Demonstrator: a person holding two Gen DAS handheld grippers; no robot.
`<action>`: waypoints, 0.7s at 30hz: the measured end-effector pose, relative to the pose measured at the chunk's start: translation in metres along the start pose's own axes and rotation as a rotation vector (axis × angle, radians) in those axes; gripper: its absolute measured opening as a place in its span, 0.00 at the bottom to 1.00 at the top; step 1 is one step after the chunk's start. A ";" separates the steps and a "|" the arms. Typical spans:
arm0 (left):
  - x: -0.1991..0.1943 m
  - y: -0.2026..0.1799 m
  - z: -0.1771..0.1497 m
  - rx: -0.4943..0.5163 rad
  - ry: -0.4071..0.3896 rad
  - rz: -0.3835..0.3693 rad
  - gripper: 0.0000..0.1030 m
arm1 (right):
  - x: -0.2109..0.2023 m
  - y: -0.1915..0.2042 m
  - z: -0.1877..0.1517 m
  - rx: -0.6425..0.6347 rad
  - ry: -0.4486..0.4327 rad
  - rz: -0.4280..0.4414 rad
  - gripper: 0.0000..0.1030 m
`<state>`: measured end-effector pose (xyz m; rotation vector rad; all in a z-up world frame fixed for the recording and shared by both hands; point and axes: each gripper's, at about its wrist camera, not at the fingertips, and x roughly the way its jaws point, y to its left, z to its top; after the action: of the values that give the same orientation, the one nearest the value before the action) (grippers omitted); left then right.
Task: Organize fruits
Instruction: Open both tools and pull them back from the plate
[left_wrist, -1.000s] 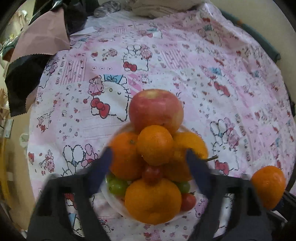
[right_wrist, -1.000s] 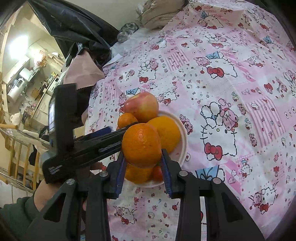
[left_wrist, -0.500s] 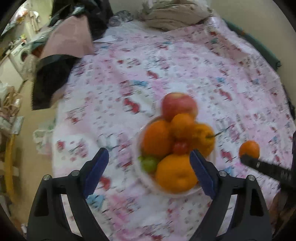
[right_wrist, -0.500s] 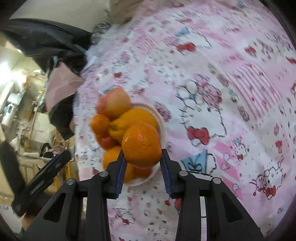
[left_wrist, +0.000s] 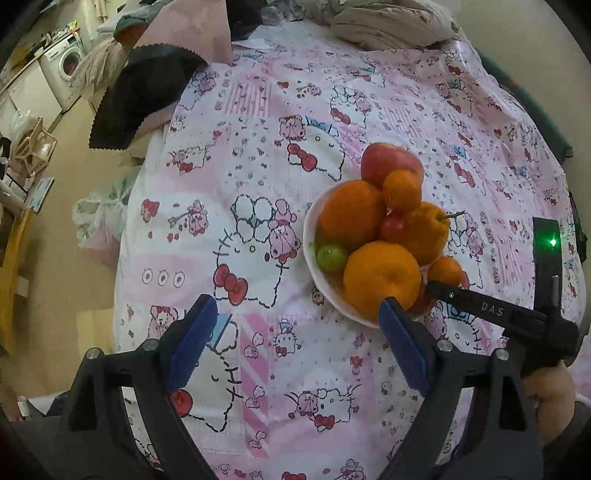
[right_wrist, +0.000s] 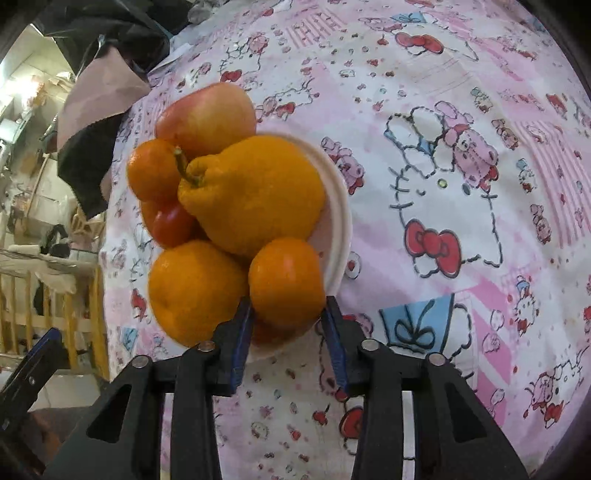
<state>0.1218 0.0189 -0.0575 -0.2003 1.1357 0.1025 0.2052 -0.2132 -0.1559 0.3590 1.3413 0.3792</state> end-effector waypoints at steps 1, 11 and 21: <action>0.001 0.000 0.000 -0.003 -0.002 -0.003 0.84 | 0.000 -0.001 0.000 0.007 0.005 0.009 0.56; 0.005 -0.004 -0.001 0.018 -0.028 0.004 0.84 | -0.016 -0.009 -0.001 0.063 -0.021 0.028 0.72; -0.044 -0.002 -0.010 0.039 -0.163 -0.041 0.84 | -0.106 0.023 -0.024 -0.011 -0.232 0.105 0.73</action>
<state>0.0949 0.0158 -0.0215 -0.1772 0.9700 0.0595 0.1606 -0.2412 -0.0585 0.4516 1.0959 0.4191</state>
